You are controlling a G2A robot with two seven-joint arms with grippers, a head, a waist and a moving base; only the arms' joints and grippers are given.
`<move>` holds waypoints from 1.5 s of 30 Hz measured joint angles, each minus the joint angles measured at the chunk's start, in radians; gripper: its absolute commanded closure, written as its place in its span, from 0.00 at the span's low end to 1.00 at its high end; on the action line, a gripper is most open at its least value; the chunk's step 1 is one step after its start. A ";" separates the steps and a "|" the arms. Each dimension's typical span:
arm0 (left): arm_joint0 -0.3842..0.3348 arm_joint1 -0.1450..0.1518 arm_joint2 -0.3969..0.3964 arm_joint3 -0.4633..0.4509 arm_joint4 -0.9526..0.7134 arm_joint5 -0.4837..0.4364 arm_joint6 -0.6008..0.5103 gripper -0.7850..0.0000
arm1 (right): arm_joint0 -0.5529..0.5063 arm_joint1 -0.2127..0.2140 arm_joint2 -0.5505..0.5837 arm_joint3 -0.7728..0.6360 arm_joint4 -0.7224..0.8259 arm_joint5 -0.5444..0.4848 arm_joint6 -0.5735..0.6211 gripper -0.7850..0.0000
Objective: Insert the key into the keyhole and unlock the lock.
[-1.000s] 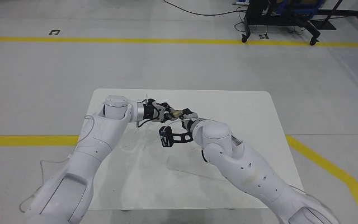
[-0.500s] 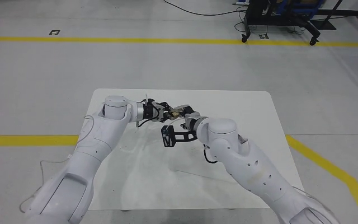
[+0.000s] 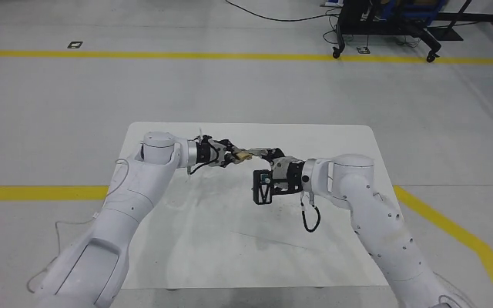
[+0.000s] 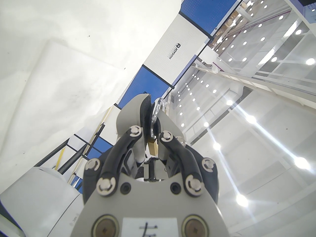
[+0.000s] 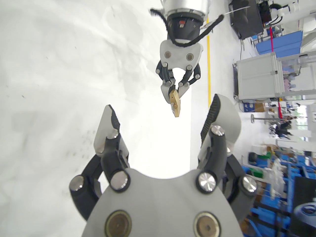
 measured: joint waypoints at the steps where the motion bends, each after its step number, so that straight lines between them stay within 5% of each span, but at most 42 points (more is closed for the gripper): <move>1: 0.000 0.000 -0.002 -0.005 -0.002 -0.014 -0.004 1.00 | -0.008 0.009 0.010 0.014 0.012 0.001 -0.041 1.00; 6: 0.011 0.000 -0.010 -0.035 -0.008 -0.115 -0.036 1.00 | -0.006 0.061 -0.016 0.118 0.088 0.002 -0.208 1.00; 19: 0.035 0.003 -0.015 -0.089 0.023 -0.262 -0.071 1.00 | 0.135 0.103 -0.172 0.289 0.323 0.002 -0.242 1.00; 40: 0.051 0.010 -0.037 -0.120 0.057 -0.334 -0.086 1.00 | 0.241 0.100 -0.220 0.490 0.665 0.029 -0.103 1.00; 41: 0.051 0.011 -0.041 -0.118 0.054 -0.337 -0.078 1.00 | 0.238 0.102 -0.214 0.482 0.660 0.026 -0.103 0.95; 42: 0.052 0.011 -0.049 -0.116 0.049 -0.340 -0.064 1.00 | 0.233 0.105 -0.203 0.466 0.644 0.021 -0.109 0.67; 43: 0.053 0.012 -0.055 -0.114 0.043 -0.343 -0.053 1.00 | 0.226 0.109 -0.193 0.449 0.626 0.016 -0.118 0.13; 44: 0.054 0.012 -0.062 -0.112 0.036 -0.346 -0.042 1.00 | 0.218 0.113 -0.181 0.427 0.602 0.011 -0.129 0.00; 45: 0.056 0.013 -0.071 -0.111 0.027 -0.351 -0.027 1.00 | 0.210 0.117 -0.169 0.405 0.568 0.007 -0.139 0.00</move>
